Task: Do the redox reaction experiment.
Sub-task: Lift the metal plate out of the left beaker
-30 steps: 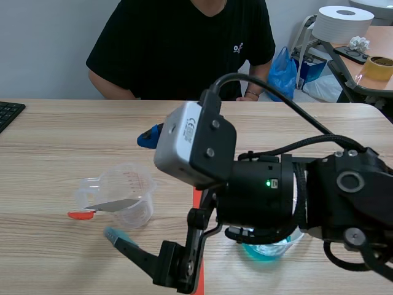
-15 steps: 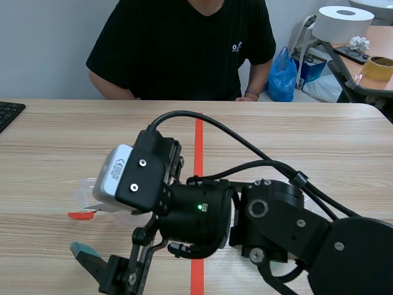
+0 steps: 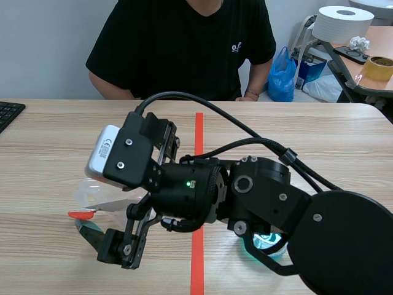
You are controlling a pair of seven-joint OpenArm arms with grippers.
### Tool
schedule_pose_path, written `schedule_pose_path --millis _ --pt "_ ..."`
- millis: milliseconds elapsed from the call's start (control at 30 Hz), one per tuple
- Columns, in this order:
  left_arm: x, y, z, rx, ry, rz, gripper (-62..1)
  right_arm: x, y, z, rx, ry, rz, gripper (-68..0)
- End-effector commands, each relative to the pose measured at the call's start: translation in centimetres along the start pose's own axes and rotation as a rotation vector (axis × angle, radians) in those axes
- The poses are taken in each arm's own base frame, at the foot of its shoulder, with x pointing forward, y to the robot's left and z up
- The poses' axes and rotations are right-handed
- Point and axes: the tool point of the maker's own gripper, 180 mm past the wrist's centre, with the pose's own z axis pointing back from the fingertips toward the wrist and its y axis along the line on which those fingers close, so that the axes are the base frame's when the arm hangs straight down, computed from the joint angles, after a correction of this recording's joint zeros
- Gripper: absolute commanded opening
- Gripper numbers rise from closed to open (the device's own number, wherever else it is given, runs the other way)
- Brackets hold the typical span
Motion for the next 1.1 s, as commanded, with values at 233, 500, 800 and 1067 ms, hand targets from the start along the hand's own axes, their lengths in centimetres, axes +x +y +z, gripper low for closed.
schedule_pose_path --millis 233,500,800,1067 --pt "0.3 0.1 0.0 0.002 -0.013 0.001 -56.7 1.4 -0.7 0.0 -0.014 -0.047 0.014 -27.9" --pt "0.3 0.1 0.0 0.002 -0.013 0.001 -56.7 1.7 -0.7 0.0 -0.014 -0.063 0.015 -48.0" --pt "0.3 0.1 0.0 0.002 -0.013 0.001 -56.7 2.3 -0.8 0.1 -0.016 -0.099 0.014 -66.9" --pt "0.3 0.1 0.0 0.002 -0.013 0.001 -56.7 3.7 -2.6 0.6 -0.052 -0.114 -0.016 -66.9"
